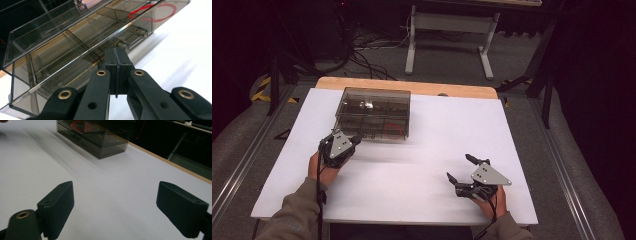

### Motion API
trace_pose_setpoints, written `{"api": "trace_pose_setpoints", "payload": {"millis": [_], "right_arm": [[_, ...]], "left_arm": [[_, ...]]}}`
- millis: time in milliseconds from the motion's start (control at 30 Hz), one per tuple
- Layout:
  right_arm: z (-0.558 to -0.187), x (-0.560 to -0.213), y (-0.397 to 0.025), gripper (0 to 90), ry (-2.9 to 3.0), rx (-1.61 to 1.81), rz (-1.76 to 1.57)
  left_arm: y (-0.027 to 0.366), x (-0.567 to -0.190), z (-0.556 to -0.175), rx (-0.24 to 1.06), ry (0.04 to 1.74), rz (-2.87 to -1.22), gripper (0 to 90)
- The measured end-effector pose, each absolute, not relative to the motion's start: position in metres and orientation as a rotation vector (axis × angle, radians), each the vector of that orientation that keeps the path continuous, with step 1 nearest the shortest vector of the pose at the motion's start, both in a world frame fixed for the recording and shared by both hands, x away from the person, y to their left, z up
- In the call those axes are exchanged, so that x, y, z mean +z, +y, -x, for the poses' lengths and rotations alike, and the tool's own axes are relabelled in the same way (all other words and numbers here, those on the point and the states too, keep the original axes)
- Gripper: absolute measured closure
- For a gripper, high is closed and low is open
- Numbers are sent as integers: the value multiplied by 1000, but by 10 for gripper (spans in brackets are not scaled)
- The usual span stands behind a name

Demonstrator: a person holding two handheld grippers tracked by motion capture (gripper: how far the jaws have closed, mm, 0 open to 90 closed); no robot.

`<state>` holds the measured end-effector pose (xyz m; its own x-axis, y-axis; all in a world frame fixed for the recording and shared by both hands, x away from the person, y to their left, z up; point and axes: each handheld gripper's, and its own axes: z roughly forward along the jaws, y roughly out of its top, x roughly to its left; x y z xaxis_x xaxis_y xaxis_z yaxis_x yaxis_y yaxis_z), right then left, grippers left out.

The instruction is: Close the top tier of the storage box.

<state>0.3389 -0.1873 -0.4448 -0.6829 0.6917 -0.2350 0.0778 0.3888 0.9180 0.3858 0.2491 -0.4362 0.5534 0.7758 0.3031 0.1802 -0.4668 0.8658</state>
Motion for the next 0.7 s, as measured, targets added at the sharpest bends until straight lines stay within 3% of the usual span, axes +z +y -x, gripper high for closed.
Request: {"api": "trace_pose_setpoints", "payload": {"millis": [700], "right_arm": [[-338, -444, -187, 165, 2046, 1302, -656]], "left_arm": [[248, -434, -400, 921, 795, -1923, 898]]}}
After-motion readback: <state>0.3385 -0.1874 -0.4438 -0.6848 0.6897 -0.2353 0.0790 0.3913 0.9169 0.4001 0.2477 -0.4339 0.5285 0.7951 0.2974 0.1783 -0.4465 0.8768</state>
